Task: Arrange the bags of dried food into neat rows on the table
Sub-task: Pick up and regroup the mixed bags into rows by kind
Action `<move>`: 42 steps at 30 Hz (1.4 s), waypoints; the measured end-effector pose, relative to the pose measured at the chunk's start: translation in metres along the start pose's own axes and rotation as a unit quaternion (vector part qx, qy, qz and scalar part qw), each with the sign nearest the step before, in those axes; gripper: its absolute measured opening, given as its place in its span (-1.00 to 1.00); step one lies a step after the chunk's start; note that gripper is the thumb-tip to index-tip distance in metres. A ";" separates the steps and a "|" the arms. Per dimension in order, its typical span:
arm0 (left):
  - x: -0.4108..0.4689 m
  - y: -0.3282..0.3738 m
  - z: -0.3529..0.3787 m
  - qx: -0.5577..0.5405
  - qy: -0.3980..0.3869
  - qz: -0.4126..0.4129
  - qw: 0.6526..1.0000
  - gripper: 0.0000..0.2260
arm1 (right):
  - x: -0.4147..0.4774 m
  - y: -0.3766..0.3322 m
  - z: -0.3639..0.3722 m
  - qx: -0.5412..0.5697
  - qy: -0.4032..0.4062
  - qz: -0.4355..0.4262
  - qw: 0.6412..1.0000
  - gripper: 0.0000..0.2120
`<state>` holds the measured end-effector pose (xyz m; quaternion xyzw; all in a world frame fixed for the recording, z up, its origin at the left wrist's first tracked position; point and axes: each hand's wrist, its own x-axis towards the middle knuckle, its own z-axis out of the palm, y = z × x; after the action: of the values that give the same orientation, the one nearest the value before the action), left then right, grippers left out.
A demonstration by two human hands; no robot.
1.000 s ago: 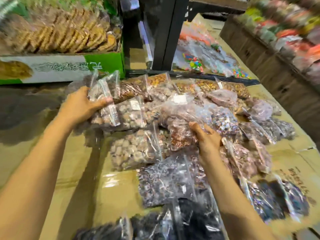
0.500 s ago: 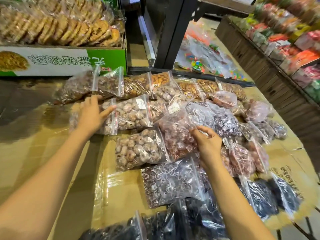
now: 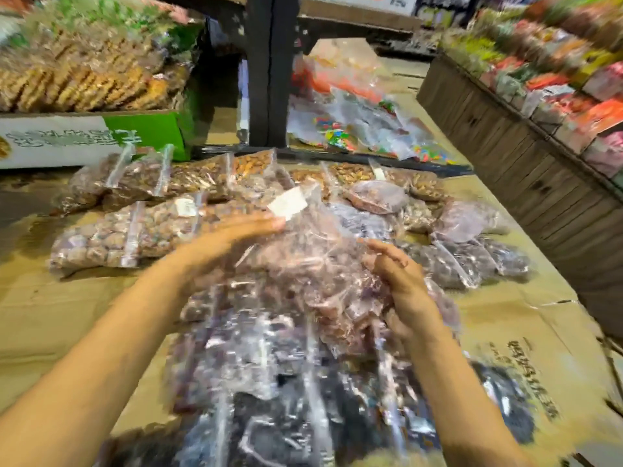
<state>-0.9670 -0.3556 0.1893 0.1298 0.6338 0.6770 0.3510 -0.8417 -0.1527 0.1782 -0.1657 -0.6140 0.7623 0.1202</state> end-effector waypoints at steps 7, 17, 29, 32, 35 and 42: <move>0.041 -0.039 0.167 -0.036 -0.020 -0.119 0.992 -0.33 | -0.009 -0.029 -0.166 -0.148 -0.034 -0.014 0.988 -0.75; 0.063 -0.050 0.283 0.036 0.031 -0.093 0.995 -0.65 | -0.005 -0.004 -0.281 -0.408 -0.145 -0.108 0.895 0.01; 0.080 -0.109 0.233 0.550 0.004 -0.009 0.835 -0.21 | 0.025 0.036 -0.314 -0.461 -0.176 0.109 0.863 0.01; 0.078 -0.117 0.230 0.570 -0.009 -0.005 0.822 -0.22 | 0.034 0.030 -0.315 -0.559 -0.191 0.079 0.803 0.01; 0.081 -0.116 0.226 0.564 -0.008 0.007 0.826 -0.20 | 0.040 0.026 -0.315 -0.603 -0.195 0.078 0.770 0.05; 0.093 -0.107 0.249 0.553 0.053 0.037 0.830 -0.14 | 0.039 0.038 -0.314 -0.616 -0.169 0.092 0.764 0.10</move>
<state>-0.8460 -0.1104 0.1030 0.2893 0.9147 0.2313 0.1613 -0.7507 0.1353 0.0771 -0.1282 -0.9438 0.2430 -0.1838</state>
